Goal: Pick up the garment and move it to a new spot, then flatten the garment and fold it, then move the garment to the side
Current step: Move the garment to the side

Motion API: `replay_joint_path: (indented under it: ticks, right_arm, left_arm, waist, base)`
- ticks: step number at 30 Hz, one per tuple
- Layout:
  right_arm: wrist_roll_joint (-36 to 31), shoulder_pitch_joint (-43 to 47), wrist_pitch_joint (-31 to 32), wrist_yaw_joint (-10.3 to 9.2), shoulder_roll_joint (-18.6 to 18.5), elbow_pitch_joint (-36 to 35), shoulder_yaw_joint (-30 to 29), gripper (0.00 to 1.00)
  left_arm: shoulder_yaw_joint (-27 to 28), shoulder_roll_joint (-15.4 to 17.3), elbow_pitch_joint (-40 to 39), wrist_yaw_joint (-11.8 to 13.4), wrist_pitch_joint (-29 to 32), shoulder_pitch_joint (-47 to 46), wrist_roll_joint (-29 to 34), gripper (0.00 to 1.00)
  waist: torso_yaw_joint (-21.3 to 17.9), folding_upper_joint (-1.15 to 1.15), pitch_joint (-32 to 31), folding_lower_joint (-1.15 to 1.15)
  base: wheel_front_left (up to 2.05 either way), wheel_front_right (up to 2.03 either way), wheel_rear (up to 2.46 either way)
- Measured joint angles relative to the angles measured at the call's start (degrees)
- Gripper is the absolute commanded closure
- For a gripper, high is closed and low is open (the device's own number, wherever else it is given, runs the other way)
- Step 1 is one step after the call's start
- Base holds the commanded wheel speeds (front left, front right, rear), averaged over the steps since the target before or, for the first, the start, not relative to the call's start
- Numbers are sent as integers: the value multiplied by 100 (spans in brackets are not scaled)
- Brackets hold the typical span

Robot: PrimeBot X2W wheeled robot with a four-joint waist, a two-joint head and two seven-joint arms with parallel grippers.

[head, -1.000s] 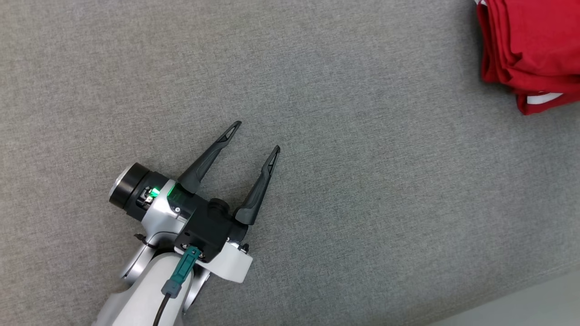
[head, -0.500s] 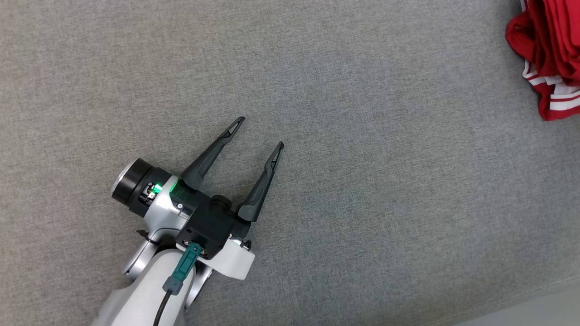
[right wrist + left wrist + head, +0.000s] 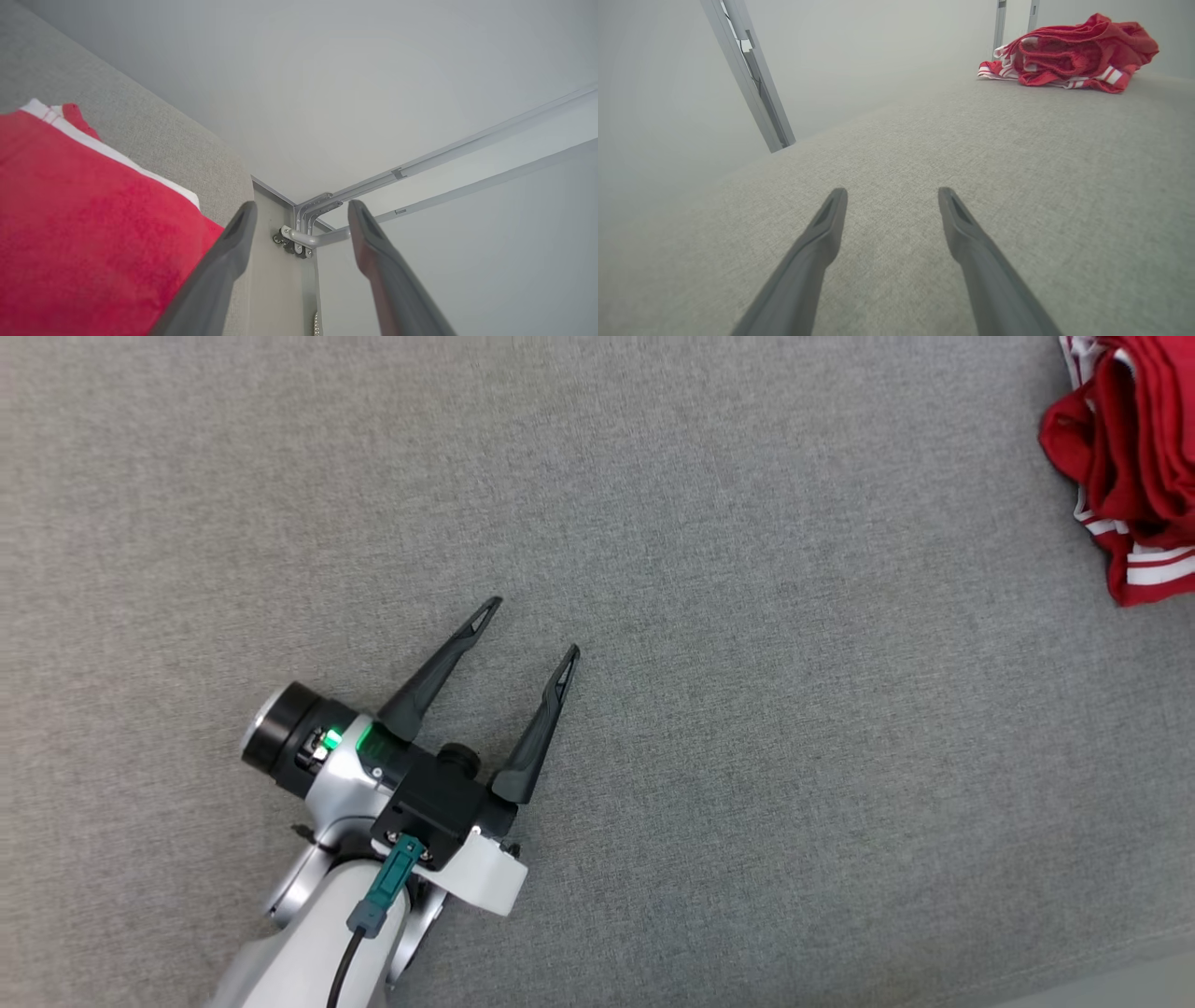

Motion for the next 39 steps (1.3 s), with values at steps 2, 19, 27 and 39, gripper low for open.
replay_joint_path:
  ticks: [2, 19, 27, 39]
  right_arm:
    - [-243, 219, -1, 0, 348, -438, -398, 0]
    - [304, 2577, -1, 0, 2561, -2502, -512, 0]
    - [1034, 3800, 0, 0, 3088, -3200, -238, 0]
    - [1314, 5501, -1, -1, 3572, -4342, -840, 0]
  left_arm:
    - [-5, -36, 60, 45, -5, 62, -46, 0]
    - [577, -544, 278, 700, -56, 862, -947, 0]
    - [970, -654, 168, 900, -62, 1483, -1271, 0]
    - [1563, -744, -390, 835, -63, 2406, -1273, 0]
  waist:
    - [30, 0, -107, 0]
    - [583, 0, -1473, 0]
    - [872, 0, -2263, 0]
    - [1179, 0, -3054, 0]
  base:
    - [0, 0, 0]
    - [0, 0, 0]
    - [0, 0, 0]
    - [0, 0, 0]
